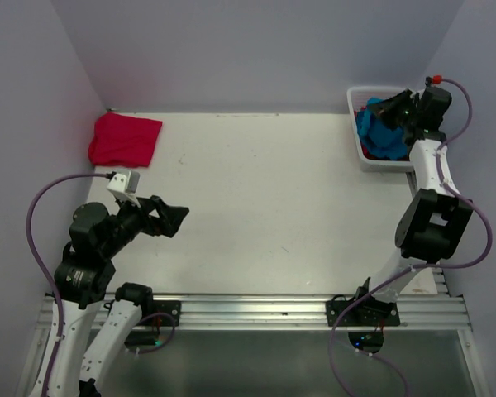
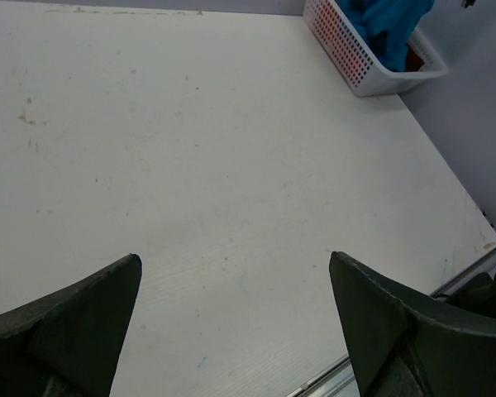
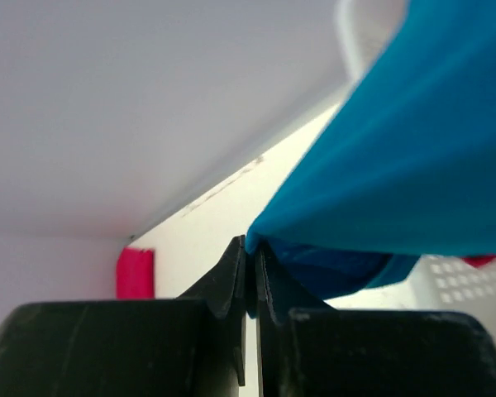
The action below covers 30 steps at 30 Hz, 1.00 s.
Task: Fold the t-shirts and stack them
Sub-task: Grab the tshirt from the pile, then move the tshirt to the center of the board
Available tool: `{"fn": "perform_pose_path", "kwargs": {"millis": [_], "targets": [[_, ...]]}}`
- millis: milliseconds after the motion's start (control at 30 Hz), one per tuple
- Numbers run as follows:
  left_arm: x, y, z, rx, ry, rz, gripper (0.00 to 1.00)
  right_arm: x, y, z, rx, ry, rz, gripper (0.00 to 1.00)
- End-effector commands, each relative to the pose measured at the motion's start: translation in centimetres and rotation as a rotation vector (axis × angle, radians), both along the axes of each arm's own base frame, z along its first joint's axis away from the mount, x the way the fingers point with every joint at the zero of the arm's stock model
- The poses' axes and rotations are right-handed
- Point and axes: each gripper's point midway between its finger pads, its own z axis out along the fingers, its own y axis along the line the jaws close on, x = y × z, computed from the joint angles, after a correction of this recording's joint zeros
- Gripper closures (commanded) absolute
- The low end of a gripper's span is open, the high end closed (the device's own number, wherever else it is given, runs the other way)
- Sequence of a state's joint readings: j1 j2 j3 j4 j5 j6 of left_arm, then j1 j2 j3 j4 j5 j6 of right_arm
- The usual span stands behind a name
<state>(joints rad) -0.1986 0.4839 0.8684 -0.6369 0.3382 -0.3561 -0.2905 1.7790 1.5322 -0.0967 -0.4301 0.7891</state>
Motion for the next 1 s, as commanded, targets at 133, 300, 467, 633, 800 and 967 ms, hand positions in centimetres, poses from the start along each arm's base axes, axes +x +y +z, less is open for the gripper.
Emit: {"fn": "perform_pose_path", "kwargs": {"millis": [133, 300, 467, 633, 800, 967], "targets": [[0.0, -0.5, 1.1, -0.041, -0.041, -0.021, 0.0, -5.8, 15.2, 9.8, -0.057, -0.246, 0.615, 1.0], [-0.1, -0.2, 2.4, -0.043, -0.067, -0.002, 0.0, -12.3, 25.3, 10.1, -0.118, -0.253, 0.97, 1.0], [-0.1, 0.6, 5.7, -0.032, -0.129, 0.04, 0.0, -19.3, 31.7, 11.7, -0.15, -0.332, 1.228, 1.0], [-0.4, 0.9, 8.4, -0.036, -0.178, 0.053, 0.0, -25.2, 35.2, 16.2, -0.168, -0.486, 1.37, 1.0], [-1.0, 1.2, 9.1, -0.044, -0.2, 0.066, 0.0, -28.4, 35.1, 21.1, -0.207, -0.607, 1.366, 1.0], [-1.8, 1.5, 9.8, -0.056, -0.227, 0.076, 0.0, -30.2, 34.4, 24.9, -0.238, -0.692, 1.346, 1.0]]}}
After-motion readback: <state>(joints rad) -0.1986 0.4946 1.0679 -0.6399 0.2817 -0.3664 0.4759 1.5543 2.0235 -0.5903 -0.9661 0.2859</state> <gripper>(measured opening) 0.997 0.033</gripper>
